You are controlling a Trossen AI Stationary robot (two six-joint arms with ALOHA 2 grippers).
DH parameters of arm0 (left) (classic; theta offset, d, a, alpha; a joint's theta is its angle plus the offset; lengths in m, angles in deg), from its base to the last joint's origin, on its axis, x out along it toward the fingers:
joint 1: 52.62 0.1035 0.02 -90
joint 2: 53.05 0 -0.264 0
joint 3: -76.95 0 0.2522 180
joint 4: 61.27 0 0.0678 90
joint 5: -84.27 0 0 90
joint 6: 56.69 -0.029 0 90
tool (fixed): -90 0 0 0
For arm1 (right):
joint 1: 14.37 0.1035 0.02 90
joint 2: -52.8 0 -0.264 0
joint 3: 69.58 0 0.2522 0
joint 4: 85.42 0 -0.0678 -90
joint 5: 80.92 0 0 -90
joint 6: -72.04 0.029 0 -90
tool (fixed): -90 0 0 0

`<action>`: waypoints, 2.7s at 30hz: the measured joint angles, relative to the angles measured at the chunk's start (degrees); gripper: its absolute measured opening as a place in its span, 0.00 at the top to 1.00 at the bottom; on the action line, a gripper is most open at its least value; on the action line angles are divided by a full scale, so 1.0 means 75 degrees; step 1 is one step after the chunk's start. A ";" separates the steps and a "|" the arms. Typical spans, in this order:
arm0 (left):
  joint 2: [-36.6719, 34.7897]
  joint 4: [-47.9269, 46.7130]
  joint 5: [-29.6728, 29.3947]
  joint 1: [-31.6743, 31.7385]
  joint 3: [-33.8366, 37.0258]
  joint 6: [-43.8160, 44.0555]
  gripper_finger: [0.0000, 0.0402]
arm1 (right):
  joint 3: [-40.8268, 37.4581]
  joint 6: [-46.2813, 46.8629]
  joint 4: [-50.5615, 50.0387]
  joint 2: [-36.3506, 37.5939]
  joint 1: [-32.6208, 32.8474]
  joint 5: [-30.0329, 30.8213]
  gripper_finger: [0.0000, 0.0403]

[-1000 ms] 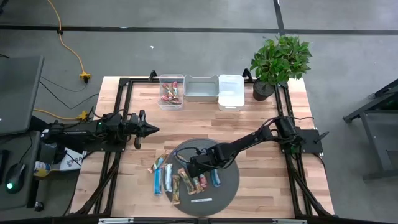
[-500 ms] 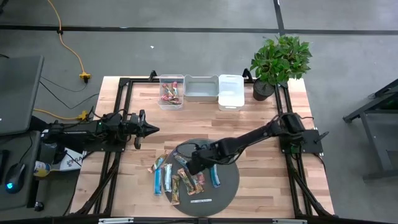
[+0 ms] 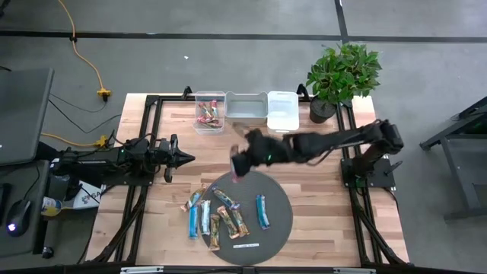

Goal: Pick and place Granola Bars by type
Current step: Put the red granola bar into the transparent bin

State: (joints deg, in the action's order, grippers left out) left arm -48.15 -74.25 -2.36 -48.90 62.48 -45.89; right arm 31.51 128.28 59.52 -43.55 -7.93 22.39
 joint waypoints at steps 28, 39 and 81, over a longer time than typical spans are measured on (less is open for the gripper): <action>0.0000 0.0000 0.0000 -0.0001 0.0000 0.0000 1.00 | 0.0003 -0.3619 0.5464 -0.0831 -0.2657 -0.1502 0.85; 0.0000 -0.0003 0.0000 -0.0001 0.0000 -0.0001 1.00 | -0.0003 -0.3223 0.6769 -0.2147 -0.3299 -0.2353 0.85; 0.0000 -0.0003 0.0000 0.0001 0.0000 0.0000 1.00 | 0.5365 -0.3180 0.1685 -0.5712 -0.4132 -0.2780 0.85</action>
State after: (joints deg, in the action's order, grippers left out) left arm -48.15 -74.28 -2.36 -48.89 62.48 -45.89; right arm 71.75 104.44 72.16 -86.39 -38.92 1.54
